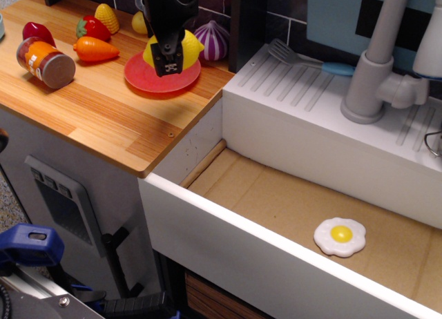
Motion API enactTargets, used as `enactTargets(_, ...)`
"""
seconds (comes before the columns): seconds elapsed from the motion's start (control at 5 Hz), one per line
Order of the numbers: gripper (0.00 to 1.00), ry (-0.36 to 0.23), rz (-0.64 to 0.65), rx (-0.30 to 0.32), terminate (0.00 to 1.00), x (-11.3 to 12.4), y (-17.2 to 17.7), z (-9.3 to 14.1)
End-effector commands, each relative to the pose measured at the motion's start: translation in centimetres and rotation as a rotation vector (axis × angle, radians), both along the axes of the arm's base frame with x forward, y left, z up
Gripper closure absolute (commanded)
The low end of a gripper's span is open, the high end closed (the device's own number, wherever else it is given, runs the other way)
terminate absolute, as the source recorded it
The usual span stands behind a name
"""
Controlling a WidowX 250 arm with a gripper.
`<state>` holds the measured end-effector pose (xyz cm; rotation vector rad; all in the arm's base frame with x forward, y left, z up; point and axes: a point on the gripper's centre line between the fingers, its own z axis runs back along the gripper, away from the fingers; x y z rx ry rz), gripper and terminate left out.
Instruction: Put lemon on plate
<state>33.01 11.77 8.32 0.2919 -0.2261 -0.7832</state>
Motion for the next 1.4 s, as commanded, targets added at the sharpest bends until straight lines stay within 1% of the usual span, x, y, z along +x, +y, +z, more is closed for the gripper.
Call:
enactTargets(0.0,1.0,0.021,-0.093,-0.041,0.0,2.4,4.0,-0.3)
enactTargets(0.2,1.0,0.038,-0.128,-0.075,0.0,3.8,5.2,-1.1)
enactTargets(0.4,0.0,0.018,-0.086,-0.137,0.0,3.8,5.4,-1.5)
enactTargets(1.0,0.0,0.018,-0.086,-0.137,0.0,3.8,5.4,-1.5)
enactTargets(1.2,0.0,0.018,-0.086,-0.137,1.0,3.8,5.4,-1.5)
